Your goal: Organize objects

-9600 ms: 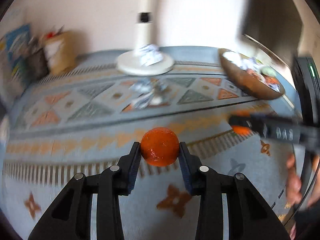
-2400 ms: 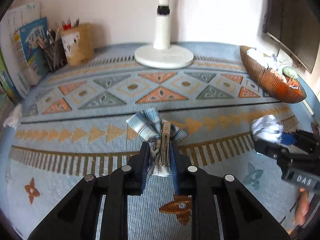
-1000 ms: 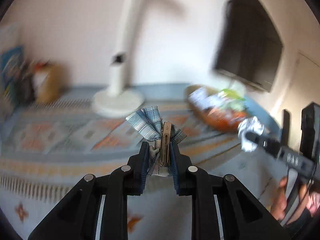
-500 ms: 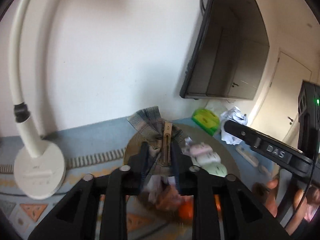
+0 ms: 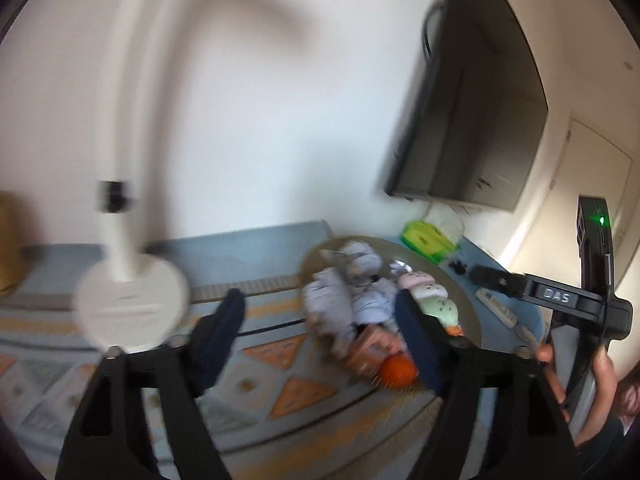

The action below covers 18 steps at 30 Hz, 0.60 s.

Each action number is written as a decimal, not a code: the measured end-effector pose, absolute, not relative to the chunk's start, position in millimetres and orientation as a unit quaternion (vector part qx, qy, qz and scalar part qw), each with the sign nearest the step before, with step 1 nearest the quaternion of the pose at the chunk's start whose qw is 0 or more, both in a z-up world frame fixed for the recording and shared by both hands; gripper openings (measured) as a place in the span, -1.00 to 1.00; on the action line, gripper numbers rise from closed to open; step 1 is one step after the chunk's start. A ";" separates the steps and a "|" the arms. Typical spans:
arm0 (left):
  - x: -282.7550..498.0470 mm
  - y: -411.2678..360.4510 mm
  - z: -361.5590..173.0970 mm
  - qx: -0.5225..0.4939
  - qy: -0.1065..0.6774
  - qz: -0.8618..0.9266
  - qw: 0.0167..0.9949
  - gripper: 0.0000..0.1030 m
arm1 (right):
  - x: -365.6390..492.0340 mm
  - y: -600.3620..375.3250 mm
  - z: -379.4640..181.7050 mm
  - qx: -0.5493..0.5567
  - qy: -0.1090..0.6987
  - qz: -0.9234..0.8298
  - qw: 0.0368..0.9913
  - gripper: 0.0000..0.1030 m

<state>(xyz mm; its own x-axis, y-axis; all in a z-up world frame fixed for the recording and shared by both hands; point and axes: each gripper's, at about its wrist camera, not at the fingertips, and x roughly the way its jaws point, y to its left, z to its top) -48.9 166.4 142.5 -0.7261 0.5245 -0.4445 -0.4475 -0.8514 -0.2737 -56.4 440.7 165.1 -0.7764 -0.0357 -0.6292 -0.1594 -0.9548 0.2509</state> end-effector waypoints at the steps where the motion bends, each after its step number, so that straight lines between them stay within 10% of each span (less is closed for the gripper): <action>1: -36.1 147.9 146.8 -0.255 -0.076 0.932 0.247 0.81 | -47.6 431.9 167.4 -0.335 0.153 0.930 0.012 0.63; 18: 30.2 -18.9 16.6 -0.414 -0.024 0.910 0.004 0.98 | -9.3 185.7 43.3 -0.389 -0.035 0.919 -0.061 0.70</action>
<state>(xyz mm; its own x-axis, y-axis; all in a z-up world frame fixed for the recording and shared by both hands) 30.2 -18.9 16.6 -0.6570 0.0268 -0.7534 0.0126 -0.9988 -0.0465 -9.3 185.7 43.3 -0.6900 -0.0840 -0.7189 0.1390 -0.9901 -0.0177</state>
